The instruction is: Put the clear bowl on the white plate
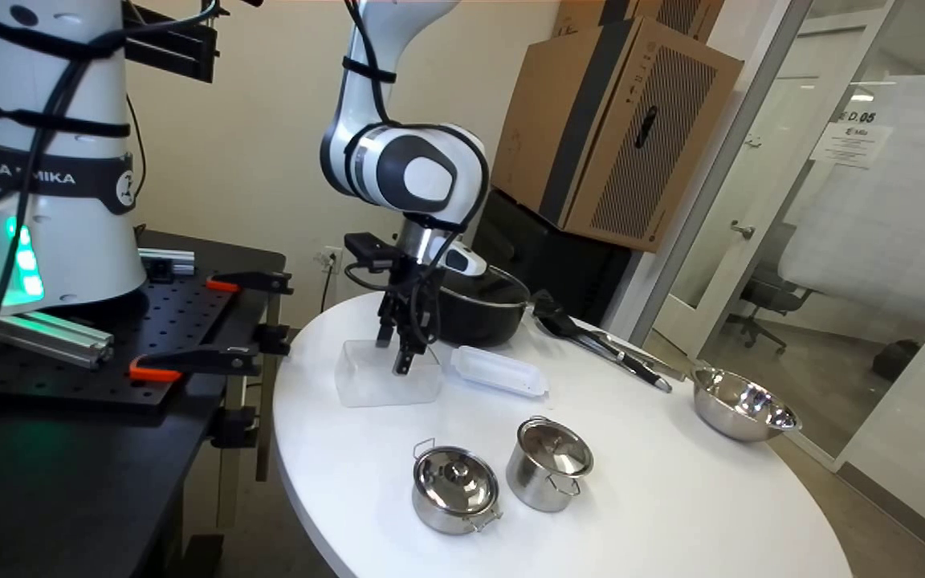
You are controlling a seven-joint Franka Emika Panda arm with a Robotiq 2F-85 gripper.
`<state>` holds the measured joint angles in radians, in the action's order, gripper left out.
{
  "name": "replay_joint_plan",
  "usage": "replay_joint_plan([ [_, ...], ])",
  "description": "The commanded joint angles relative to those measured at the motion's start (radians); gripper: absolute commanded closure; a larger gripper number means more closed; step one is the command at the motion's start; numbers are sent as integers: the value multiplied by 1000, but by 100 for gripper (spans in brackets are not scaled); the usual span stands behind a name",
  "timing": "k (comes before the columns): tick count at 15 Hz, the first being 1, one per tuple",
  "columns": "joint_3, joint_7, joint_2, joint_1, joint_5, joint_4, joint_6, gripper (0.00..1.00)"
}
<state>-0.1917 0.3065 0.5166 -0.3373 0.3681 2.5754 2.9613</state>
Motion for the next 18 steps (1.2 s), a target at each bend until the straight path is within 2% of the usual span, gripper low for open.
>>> replay_joint_plan([
  [1, -22, -13, 49, -43, -54, -29, 20, 0],
  [2, -16, -17, 50, -43, -66, -28, 19, 25],
  [4, -6, -29, 27, -38, -84, -12, 25, 32],
  [12, 6, -77, -138, -2, -137, 83, 49, 35],
  [15, 13, -80, -193, 24, -149, 83, 18, 35],
  [18, 61, -95, -199, 79, -187, 47, -21, 35],
])
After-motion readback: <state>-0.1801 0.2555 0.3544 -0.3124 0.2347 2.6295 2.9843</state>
